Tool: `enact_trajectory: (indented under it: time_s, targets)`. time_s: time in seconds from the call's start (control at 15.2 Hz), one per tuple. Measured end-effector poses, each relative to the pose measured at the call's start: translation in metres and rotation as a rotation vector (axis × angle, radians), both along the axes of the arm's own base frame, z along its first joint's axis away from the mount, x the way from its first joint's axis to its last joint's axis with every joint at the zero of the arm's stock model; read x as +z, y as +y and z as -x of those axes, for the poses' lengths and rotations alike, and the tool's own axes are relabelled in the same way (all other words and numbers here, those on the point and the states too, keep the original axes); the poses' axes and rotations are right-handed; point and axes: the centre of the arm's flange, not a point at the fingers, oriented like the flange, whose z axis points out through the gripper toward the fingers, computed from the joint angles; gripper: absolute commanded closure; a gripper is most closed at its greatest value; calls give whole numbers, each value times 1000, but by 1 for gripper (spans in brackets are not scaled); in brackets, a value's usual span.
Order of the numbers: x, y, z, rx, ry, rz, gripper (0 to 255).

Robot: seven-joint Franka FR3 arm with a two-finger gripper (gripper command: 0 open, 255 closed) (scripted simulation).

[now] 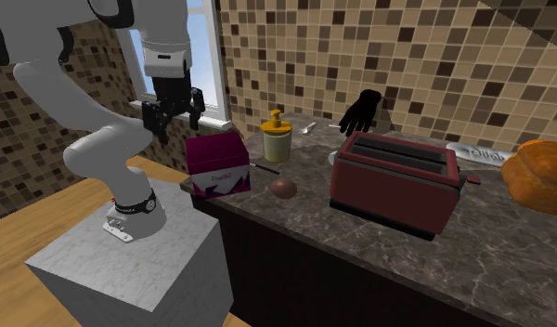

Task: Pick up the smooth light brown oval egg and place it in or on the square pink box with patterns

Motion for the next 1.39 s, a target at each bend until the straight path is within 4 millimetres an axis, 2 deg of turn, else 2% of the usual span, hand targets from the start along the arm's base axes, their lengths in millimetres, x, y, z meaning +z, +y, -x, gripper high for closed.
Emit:
enact_trajectory:
  time_s: [0.2, 0.92, 1.25, 1.39]
  targets:
    - [-9, 11, -10, 1, -3, 10, 0]
    - [-79, 106, -87, 6, -37, 99, 0]
    - [-127, 150, -126, 9, -52, 140, 0]
    - [-141, 166, -141, 10, -59, 156, 0]
